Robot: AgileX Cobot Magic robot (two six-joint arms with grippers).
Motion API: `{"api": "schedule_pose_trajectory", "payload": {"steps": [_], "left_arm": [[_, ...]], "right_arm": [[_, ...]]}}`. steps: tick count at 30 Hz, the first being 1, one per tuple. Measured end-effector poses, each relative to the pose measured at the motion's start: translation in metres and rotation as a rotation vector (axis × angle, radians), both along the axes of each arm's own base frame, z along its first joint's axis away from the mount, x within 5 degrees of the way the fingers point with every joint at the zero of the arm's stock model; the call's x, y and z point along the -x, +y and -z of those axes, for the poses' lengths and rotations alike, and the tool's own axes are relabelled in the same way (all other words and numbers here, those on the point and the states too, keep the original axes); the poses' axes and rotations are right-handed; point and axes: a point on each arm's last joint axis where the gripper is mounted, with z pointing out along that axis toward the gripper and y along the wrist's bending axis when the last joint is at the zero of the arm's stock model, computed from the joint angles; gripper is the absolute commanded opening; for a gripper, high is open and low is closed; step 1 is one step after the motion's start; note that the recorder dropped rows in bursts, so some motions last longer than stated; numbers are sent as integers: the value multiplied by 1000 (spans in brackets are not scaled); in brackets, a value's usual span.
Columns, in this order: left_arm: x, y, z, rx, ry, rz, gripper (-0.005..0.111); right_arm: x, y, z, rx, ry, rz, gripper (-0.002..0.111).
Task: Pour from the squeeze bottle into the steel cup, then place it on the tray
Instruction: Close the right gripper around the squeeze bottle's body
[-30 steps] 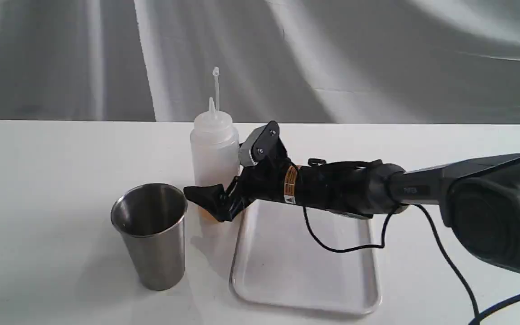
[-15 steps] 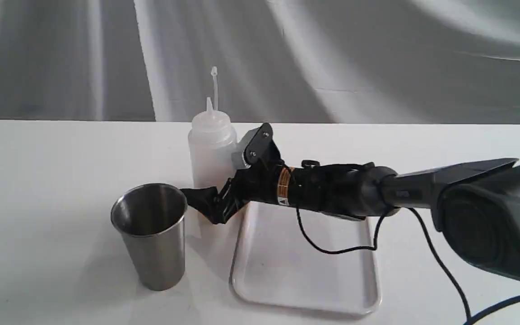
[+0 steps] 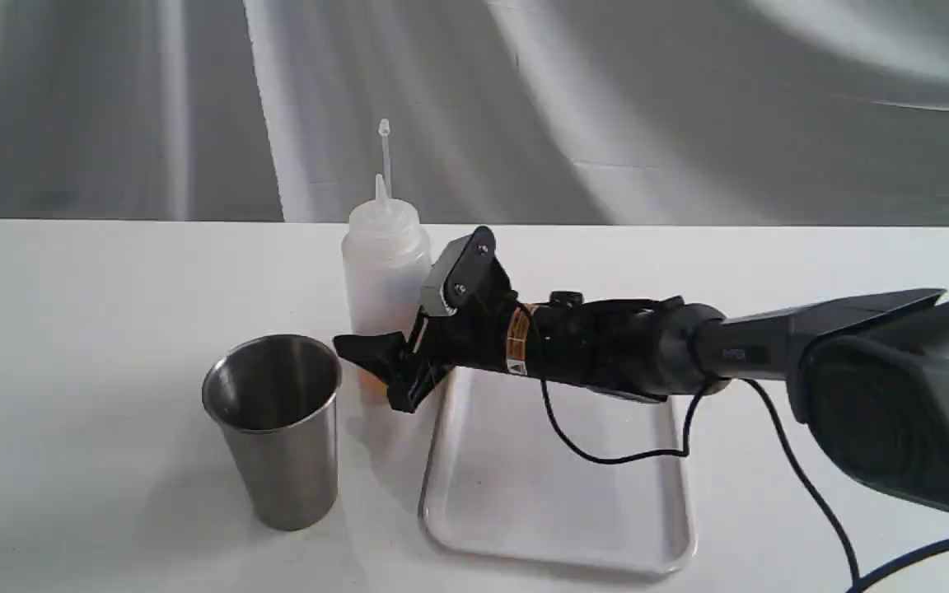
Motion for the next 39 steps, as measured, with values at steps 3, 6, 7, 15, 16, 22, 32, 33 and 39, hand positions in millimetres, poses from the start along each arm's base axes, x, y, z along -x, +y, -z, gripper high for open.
{"api": "schedule_pose_trajectory", "payload": {"steps": [3,6,7,15,16,22,32,33,39], "left_arm": [[0,0,0,0,0,0,8],[0,0,0,0,0,0,8],[0,0,0,0,0,0,8],[0,0,0,0,0,0,8],[0,0,0,0,0,0,8],[0,0,0,0,0,0,8],[0,0,0,0,0,0,8],[0,0,0,0,0,0,8],[0,0,0,0,0,0,8]], "right_arm": [[0,0,0,-2,0,1,42],[0,0,0,-2,0,1,25],[0,0,0,-2,0,1,19],[0,0,0,-3,-1,-1,12],[0,0,0,-3,-1,-1,12],[0,0,-1,-9,3,-2,12],[3,-5,-1,-23,16,-59,13],[3,-6,-1,-28,14,-70,13],[6,-7,-2,-37,8,-112,13]]}}
